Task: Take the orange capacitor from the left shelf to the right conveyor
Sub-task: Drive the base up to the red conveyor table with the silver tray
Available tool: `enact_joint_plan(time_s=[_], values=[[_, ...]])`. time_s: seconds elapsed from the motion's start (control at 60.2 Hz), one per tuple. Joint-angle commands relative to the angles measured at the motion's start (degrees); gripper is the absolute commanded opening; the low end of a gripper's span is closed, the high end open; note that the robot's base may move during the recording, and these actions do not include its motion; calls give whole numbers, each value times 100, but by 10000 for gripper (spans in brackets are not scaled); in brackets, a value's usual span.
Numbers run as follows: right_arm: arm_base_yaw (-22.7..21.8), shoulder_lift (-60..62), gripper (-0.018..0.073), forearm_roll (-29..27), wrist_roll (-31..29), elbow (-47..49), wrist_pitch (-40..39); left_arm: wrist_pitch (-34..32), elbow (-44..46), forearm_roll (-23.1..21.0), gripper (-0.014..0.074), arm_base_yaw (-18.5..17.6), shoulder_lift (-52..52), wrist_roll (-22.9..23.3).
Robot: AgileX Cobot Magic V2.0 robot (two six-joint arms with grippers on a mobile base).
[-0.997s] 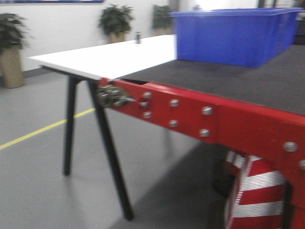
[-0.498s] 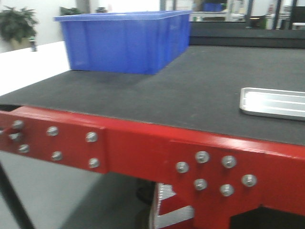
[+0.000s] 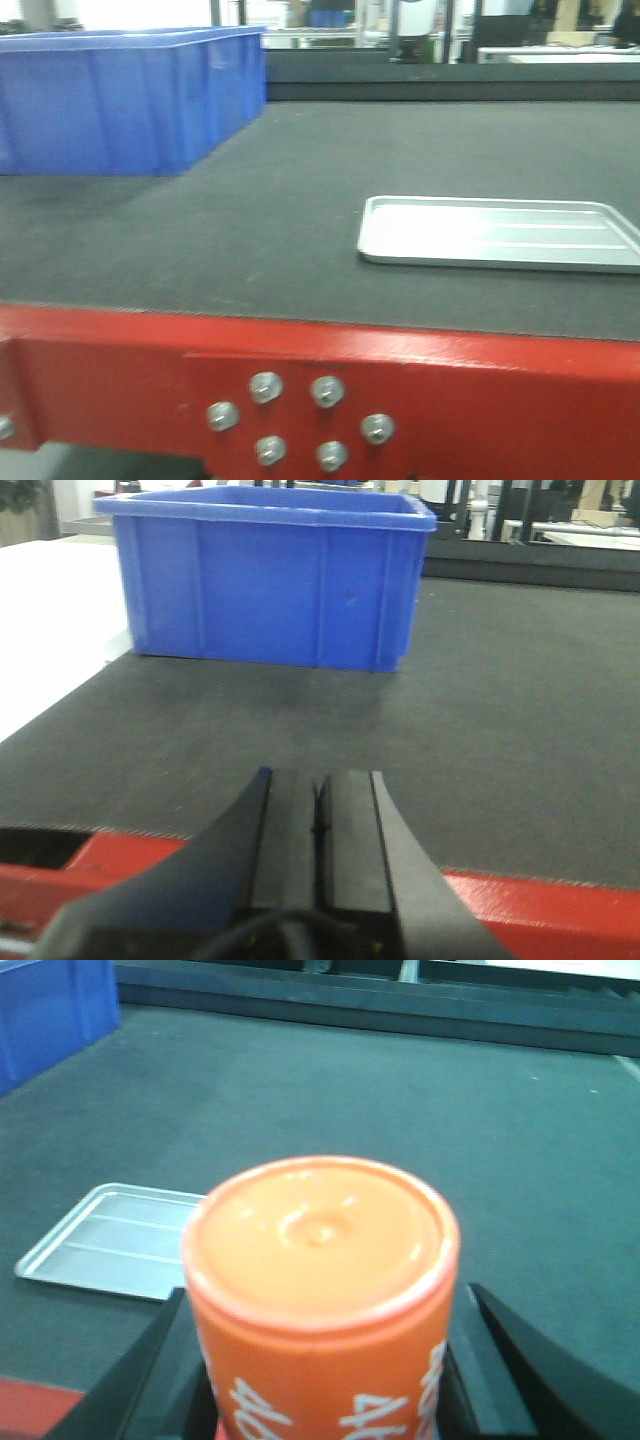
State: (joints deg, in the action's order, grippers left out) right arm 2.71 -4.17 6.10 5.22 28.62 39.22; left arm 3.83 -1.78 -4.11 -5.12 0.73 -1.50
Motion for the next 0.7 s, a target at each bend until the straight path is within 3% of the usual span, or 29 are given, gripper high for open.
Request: enact_joint_plan(time_s=[0.0, 0.681], values=[[-19, -88, 55, 78, -47, 165, -531, -519, 22, -13, -127, 5, 68, 10], [-19, -88, 55, 78, -47, 165, -531, -519, 22, -13, -127, 5, 68, 10]])
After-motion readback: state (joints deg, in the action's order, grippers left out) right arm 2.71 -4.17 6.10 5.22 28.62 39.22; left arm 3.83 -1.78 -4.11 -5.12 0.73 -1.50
